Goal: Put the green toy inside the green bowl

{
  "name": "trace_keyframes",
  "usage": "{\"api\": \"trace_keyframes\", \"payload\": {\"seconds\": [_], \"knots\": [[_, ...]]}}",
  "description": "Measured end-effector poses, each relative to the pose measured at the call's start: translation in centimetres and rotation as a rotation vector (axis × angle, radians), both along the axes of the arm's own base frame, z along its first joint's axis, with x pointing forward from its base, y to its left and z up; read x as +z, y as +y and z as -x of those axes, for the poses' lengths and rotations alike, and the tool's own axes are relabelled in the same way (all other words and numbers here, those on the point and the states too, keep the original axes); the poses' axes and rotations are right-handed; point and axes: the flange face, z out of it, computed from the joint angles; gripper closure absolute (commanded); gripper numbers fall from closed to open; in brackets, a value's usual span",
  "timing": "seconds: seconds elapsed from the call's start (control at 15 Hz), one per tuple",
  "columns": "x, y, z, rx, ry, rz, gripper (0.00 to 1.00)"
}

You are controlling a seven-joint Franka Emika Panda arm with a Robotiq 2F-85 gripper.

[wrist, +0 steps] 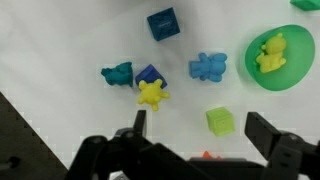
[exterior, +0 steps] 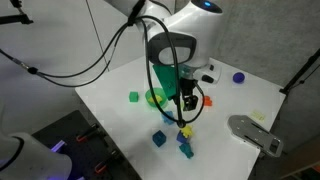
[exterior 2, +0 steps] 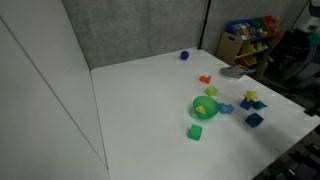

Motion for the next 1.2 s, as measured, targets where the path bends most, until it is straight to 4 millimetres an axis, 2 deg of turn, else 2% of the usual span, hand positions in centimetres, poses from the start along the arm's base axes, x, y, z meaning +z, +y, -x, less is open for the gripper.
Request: {"api": "trace_keyframes", "payload": {"seconds": [0.27, 0.53, 0.67, 1.2], "knots": [[-4.5, -3.2, 0.1, -0.122, -0.002, -0.012, 0.0], [-8.4, -5.1, 0.5, -0.232, 0.023, -0.023, 0.0], [-9.0, -5.2, 0.5, -0.248, 0.032, -0.027, 0.0], [-8.9, -5.9, 0.1, -0.307, -0.001, 0.002, 0.0]]}}
